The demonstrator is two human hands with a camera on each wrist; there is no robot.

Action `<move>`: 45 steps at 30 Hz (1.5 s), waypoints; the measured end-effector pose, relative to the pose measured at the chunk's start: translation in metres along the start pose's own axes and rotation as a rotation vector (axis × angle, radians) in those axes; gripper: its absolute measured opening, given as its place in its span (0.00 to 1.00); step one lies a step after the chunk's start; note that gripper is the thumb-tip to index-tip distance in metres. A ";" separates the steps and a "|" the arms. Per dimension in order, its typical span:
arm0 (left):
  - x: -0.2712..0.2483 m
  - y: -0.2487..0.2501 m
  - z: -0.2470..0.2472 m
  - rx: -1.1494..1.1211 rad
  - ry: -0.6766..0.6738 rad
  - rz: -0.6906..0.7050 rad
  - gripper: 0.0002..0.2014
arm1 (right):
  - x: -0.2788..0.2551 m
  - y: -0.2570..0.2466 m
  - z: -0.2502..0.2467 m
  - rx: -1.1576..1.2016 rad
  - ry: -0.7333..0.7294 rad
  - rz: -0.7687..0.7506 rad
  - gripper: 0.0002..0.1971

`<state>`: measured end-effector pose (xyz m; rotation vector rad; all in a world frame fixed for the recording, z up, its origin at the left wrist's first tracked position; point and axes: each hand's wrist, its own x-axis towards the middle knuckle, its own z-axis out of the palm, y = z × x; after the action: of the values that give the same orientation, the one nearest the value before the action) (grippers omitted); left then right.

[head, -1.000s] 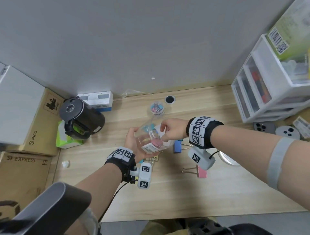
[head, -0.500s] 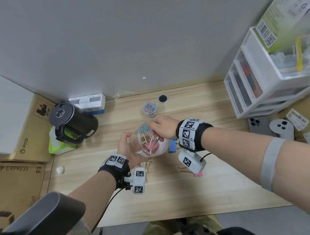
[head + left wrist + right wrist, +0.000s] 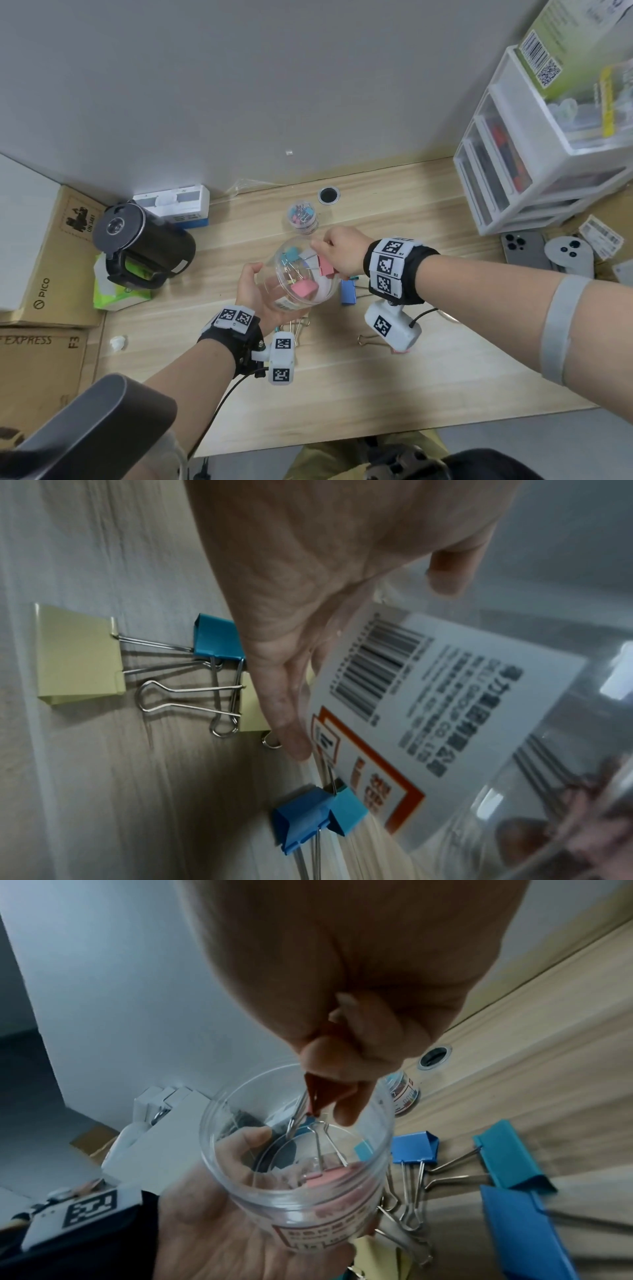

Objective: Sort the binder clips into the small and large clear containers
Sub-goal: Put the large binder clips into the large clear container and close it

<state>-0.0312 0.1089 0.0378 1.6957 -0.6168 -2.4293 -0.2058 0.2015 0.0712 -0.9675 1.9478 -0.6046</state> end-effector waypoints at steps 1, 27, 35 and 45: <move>-0.002 0.000 0.002 0.007 -0.005 0.002 0.32 | 0.000 -0.001 0.001 -0.013 -0.007 0.003 0.24; -0.017 -0.008 -0.002 0.013 -0.098 -0.086 0.28 | 0.000 -0.027 0.052 0.069 -0.483 0.255 0.18; -0.017 -0.006 -0.004 0.102 -0.071 -0.081 0.25 | 0.004 -0.025 0.052 -0.239 -0.457 0.124 0.17; -0.016 -0.007 -0.008 0.065 -0.081 -0.079 0.28 | 0.007 -0.018 0.057 -0.624 -0.317 -0.047 0.15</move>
<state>-0.0166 0.1180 0.0470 1.6837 -0.6582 -2.5703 -0.1521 0.1828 0.0508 -1.3919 1.8505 0.1554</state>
